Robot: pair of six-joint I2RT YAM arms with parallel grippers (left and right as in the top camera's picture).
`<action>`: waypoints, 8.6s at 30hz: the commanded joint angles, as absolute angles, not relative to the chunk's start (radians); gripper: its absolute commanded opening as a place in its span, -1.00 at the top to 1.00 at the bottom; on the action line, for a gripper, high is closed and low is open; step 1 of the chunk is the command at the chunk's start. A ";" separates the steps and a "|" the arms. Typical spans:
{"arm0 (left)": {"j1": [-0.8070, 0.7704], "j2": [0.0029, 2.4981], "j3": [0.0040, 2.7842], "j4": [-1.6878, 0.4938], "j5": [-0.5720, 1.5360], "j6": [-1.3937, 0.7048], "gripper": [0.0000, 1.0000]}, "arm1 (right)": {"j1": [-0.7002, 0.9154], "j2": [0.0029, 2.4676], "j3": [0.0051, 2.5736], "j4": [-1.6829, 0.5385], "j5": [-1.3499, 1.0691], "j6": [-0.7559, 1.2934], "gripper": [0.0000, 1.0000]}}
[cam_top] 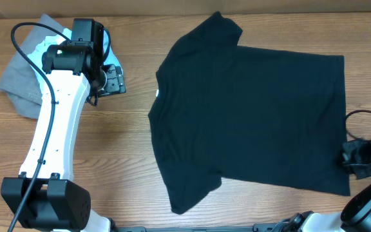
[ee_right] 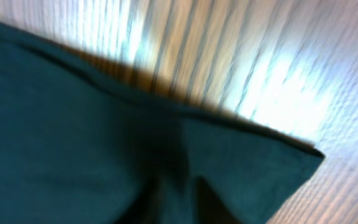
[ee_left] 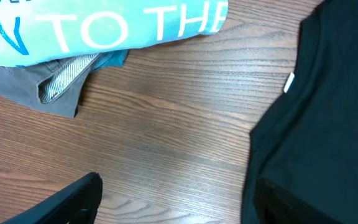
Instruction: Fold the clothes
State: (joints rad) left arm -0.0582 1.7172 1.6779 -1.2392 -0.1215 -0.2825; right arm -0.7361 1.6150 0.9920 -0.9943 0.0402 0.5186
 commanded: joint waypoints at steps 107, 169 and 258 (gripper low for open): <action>-0.378 1.491 0.702 -0.920 0.304 -0.659 0.91 | -0.422 1.507 0.976 -1.007 -0.337 0.293 -0.32; -0.309 1.492 1.029 -1.129 -0.010 -0.597 0.81 | -0.611 1.507 0.831 -1.180 -0.293 0.415 0.91; -0.283 1.492 0.763 -1.061 0.386 -0.382 -0.03 | -0.414 1.477 0.854 -0.953 -0.398 0.506 0.92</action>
